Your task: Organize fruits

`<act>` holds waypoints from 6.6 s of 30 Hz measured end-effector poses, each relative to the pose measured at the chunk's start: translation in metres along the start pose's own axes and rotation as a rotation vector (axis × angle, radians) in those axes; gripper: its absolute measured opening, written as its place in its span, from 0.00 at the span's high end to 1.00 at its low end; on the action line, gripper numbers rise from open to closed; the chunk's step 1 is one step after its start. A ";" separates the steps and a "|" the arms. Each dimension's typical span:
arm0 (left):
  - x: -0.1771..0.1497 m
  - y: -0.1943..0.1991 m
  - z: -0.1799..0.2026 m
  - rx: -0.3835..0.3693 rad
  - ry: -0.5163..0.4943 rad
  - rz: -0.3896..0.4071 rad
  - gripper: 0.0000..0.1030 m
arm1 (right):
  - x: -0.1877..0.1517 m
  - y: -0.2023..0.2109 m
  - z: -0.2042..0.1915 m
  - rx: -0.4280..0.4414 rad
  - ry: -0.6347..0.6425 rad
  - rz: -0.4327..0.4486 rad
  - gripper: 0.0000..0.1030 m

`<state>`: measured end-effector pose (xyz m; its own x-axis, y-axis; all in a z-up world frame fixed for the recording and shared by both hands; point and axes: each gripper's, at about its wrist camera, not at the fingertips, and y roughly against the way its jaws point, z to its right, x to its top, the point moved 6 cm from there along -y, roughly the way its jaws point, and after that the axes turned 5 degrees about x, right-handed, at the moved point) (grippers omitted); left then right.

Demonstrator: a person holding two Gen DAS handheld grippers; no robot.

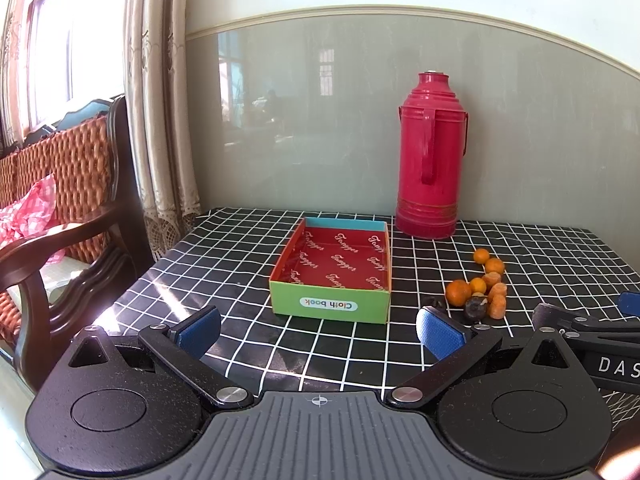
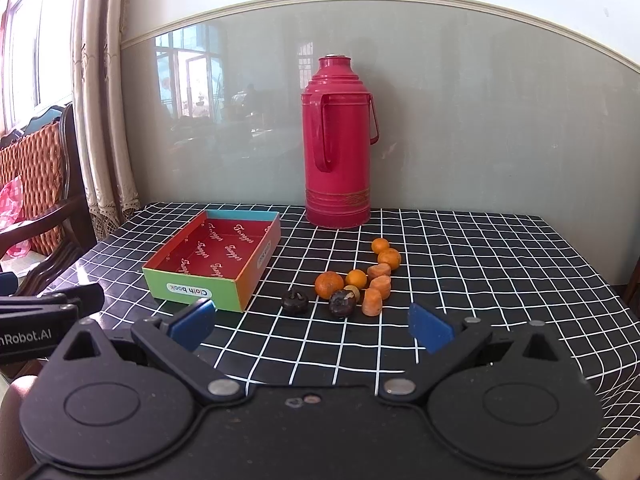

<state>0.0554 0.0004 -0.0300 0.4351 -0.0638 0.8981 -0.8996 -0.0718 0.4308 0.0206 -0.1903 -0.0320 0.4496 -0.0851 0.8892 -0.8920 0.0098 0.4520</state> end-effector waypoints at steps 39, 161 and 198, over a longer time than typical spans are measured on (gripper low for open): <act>-0.011 -0.052 0.092 -0.149 -0.265 0.032 0.00 | -0.014 -0.025 0.089 -0.177 -0.102 0.056 0.05; -0.020 -0.226 -0.120 0.287 0.289 -0.085 0.01 | 0.004 -0.251 -0.088 0.301 0.116 -0.047 0.70; -0.013 -0.177 0.190 -0.345 -0.202 0.070 0.01 | -0.017 -0.111 0.158 -0.557 -0.039 0.200 0.06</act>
<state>0.2160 -0.1753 -0.1344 0.3400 -0.2530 0.9057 -0.8721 0.2755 0.4043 0.1047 -0.3471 -0.1083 0.2638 -0.0642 0.9624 -0.7953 0.5501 0.2547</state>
